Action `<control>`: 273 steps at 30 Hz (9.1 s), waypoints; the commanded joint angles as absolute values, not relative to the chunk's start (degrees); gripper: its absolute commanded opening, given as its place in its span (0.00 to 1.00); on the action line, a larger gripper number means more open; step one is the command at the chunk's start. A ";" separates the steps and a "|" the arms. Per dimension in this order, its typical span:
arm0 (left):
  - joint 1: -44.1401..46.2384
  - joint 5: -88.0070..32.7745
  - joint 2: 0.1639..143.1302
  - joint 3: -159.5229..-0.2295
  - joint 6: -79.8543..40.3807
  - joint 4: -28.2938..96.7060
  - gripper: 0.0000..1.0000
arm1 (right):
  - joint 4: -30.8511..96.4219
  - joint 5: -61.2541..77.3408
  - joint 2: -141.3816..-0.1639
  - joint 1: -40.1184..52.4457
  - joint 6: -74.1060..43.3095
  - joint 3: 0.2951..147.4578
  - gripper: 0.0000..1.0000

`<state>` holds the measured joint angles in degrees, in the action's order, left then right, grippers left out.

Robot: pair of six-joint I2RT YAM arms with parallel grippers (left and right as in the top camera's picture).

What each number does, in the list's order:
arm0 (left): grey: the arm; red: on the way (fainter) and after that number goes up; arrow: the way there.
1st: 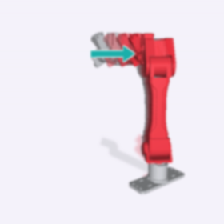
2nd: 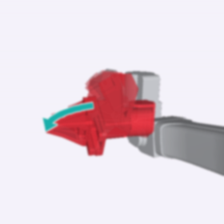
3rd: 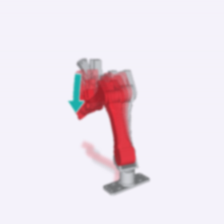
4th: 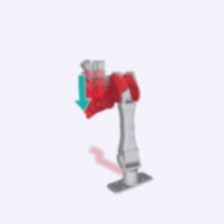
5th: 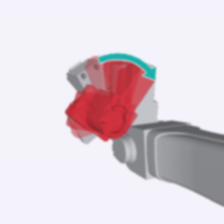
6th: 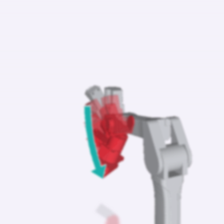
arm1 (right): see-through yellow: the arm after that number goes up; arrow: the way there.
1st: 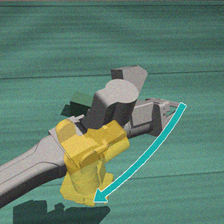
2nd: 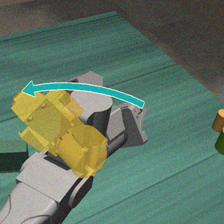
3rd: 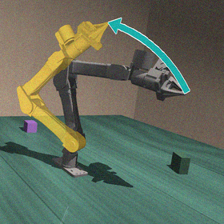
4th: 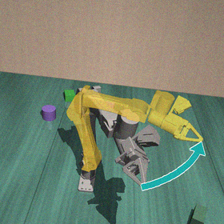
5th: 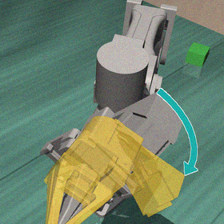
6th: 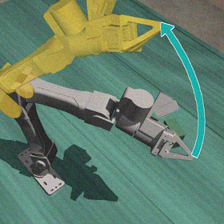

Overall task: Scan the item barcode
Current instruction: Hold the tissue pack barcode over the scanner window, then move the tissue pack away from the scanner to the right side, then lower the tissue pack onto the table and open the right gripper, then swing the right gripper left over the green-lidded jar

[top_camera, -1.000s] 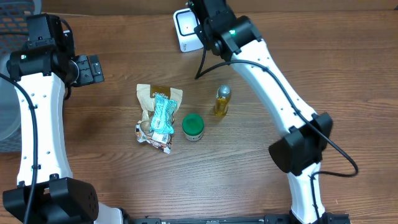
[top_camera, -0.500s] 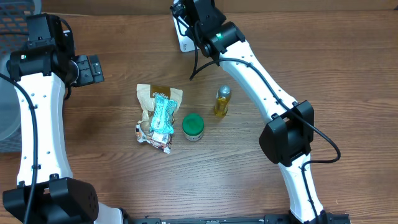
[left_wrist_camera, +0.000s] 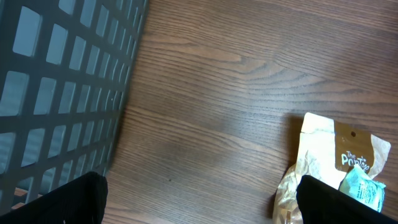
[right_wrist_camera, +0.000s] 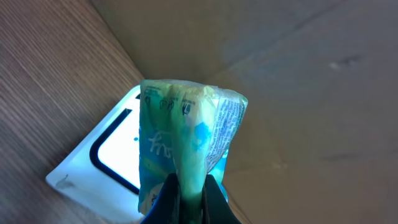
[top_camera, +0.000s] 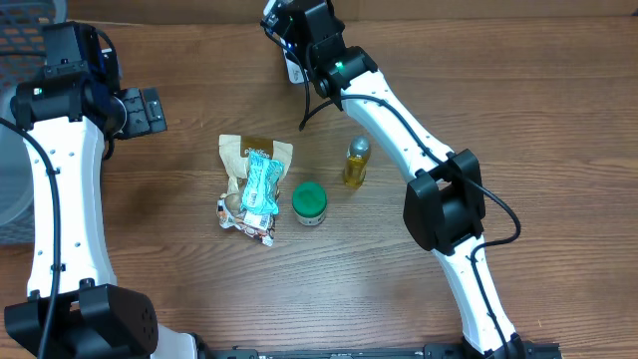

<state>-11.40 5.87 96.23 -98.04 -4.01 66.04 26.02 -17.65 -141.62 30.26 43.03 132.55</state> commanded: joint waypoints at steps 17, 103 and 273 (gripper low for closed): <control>-11.60 6.15 95.50 -99.11 -2.76 66.00 1.00 | 21.47 -13.54 -147.11 27.97 57.49 132.75 0.04; -11.60 6.17 95.50 -99.11 -2.76 66.00 1.00 | 72.14 -12.32 -116.14 0.25 -28.27 93.30 0.09; -11.57 6.15 95.50 -99.11 -2.76 66.00 1.00 | 65.63 -5.04 -101.49 54.94 -28.05 96.27 1.00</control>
